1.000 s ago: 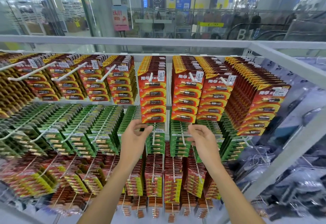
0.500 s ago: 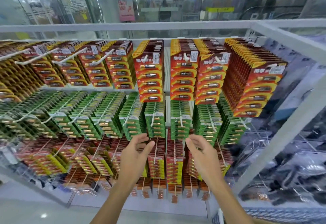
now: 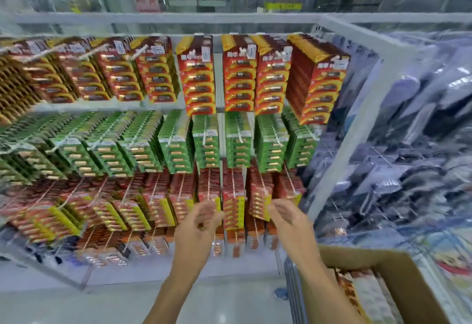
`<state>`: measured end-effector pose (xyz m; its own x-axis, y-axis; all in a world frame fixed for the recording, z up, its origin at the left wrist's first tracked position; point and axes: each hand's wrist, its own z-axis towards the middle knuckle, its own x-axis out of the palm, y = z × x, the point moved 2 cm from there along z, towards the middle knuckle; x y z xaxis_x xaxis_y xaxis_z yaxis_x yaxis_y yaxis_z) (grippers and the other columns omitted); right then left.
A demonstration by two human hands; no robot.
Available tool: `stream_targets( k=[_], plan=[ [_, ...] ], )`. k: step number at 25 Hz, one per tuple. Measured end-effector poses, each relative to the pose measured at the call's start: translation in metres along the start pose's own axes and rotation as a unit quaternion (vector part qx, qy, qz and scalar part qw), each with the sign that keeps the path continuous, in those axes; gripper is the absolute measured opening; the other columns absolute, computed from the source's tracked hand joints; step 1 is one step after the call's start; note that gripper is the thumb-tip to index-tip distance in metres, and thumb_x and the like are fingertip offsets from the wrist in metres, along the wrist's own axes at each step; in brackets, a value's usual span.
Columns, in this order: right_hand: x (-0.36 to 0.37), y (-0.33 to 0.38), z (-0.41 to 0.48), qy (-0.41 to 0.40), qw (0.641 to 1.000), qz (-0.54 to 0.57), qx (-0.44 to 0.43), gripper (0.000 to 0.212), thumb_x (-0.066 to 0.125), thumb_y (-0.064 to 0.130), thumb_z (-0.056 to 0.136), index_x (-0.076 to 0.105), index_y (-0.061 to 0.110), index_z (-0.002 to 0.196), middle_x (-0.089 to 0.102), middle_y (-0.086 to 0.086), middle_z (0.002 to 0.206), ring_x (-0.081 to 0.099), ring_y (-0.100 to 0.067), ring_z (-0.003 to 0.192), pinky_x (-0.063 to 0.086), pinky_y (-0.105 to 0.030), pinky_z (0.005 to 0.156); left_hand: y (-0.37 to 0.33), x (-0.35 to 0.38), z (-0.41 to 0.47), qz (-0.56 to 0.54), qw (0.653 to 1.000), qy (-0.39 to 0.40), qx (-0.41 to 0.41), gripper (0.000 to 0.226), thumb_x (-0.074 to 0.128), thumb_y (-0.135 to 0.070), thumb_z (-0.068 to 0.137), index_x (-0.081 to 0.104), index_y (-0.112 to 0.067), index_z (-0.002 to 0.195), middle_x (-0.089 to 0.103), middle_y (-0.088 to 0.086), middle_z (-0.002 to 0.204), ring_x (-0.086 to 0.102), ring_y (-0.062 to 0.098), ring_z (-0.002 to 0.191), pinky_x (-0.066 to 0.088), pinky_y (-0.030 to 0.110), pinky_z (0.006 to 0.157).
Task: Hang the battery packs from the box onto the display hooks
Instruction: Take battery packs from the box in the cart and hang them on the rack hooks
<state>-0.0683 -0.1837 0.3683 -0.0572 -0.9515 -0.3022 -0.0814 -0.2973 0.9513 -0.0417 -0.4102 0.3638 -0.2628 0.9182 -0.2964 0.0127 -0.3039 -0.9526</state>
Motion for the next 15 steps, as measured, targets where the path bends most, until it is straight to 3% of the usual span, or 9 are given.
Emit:
stream_targets(
  k=[3, 6, 8, 10, 15],
  plan=[
    [-0.013, -0.024, -0.046, -0.019, 0.999, -0.011, 0.027, 0.014, 0.063, 0.042, 0.099, 0.066, 0.038, 0.113, 0.070, 0.022, 0.110, 0.063, 0.009, 0.104, 0.050, -0.022, 0.093, 0.013, 0.011, -0.043, -0.045, 0.998, 0.021, -0.033, 0.031, 0.071, -0.038, 0.091, 0.069, -0.025, 0.119, 0.072, -0.019, 0.111, 0.066, -0.006, 0.102, 0.053, 0.021, 0.087],
    [-0.028, -0.044, -0.087, -0.035, 0.998, -0.007, 0.047, 0.015, 0.065, 0.039, 0.098, 0.069, 0.033, 0.112, 0.072, 0.018, 0.110, 0.065, 0.005, 0.104, 0.051, -0.022, 0.092, 0.020, 0.027, -0.082, -0.051, 0.996, 0.048, -0.046, 0.019, 0.073, -0.030, 0.094, 0.069, -0.030, 0.112, 0.070, -0.032, 0.103, 0.064, -0.011, 0.100, 0.051, 0.010, 0.079],
    [-0.039, -0.054, -0.109, -0.038, 0.997, -0.001, 0.060, 0.014, 0.064, 0.035, 0.100, 0.069, 0.031, 0.112, 0.072, 0.017, 0.110, 0.066, 0.006, 0.101, 0.050, -0.014, 0.083, 0.020, 0.039, -0.100, -0.055, 0.995, 0.063, -0.051, 0.016, 0.073, -0.027, 0.094, 0.069, -0.030, 0.109, 0.068, -0.035, 0.103, 0.065, -0.011, 0.099, 0.051, 0.008, 0.077],
    [-0.055, -0.065, -0.125, -0.049, 0.996, -0.013, 0.068, 0.016, 0.062, 0.035, 0.101, 0.068, 0.029, 0.115, 0.071, 0.019, 0.111, 0.064, 0.008, 0.101, 0.048, -0.010, 0.079, 0.019, 0.054, -0.114, -0.054, 0.995, 0.073, -0.048, 0.017, 0.074, -0.026, 0.094, 0.070, -0.027, 0.110, 0.069, -0.032, 0.104, 0.066, -0.009, 0.099, 0.052, 0.009, 0.077],
    [-0.106, -0.098, -0.155, -0.092, 0.990, -0.029, 0.105, 0.010, 0.063, 0.036, 0.100, 0.066, 0.041, 0.109, 0.070, 0.026, 0.106, 0.061, 0.012, 0.102, 0.047, -0.016, 0.087, 0.011, 0.108, -0.144, -0.049, 0.991, 0.110, -0.062, 0.016, 0.072, -0.025, 0.095, 0.070, -0.025, 0.111, 0.070, -0.020, 0.112, 0.065, -0.010, 0.098, 0.050, 0.005, 0.076]
  ],
)
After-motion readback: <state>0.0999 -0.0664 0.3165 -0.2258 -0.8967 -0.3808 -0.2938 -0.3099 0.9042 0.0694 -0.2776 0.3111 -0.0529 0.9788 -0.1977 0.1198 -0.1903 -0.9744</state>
